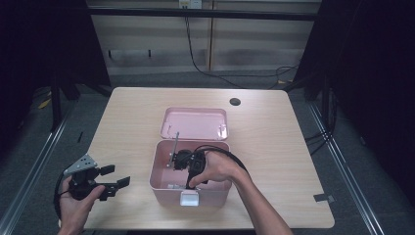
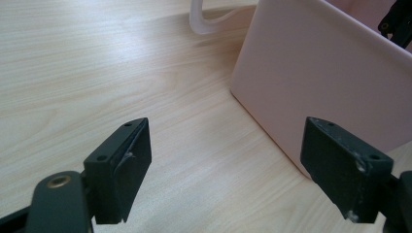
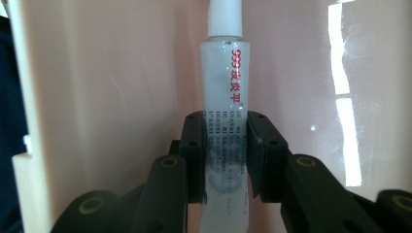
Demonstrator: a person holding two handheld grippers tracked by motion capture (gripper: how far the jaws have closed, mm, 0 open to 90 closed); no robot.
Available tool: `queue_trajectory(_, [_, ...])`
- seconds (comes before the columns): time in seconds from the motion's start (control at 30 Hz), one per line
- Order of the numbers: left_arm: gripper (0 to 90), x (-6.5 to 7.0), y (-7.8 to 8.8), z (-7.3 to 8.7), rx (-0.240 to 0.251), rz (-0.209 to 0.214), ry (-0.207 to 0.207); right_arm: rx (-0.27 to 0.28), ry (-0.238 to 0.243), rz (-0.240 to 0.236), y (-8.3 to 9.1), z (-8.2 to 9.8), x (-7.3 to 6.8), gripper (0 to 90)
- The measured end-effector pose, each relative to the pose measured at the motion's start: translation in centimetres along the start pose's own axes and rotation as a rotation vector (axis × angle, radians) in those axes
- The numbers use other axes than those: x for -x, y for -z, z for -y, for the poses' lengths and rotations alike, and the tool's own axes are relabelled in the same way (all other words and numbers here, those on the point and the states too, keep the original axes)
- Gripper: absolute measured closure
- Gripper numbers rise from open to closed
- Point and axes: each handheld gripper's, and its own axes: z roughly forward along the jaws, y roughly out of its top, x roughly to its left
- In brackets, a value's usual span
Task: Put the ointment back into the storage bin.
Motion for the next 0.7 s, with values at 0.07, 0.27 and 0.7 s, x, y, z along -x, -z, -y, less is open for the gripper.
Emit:
queue_trajectory(0.07, [18.9,0.0,0.0,0.0,0.002,0.001,-0.001,-0.001,-0.003,-0.001,-0.1,0.0,0.1,71.2])
queue_trajectory(0.27, [18.3,0.0,0.0,0.0,0.006,0.004,-0.001,-0.021,-0.009,-0.011,-0.7,-0.2,0.3,71.1])
queue_trajectory(0.7, [18.3,0.0,0.0,0.0,0.003,0.000,-0.001,-0.041,-0.009,-0.025,-2.1,-0.5,0.9,71.0])
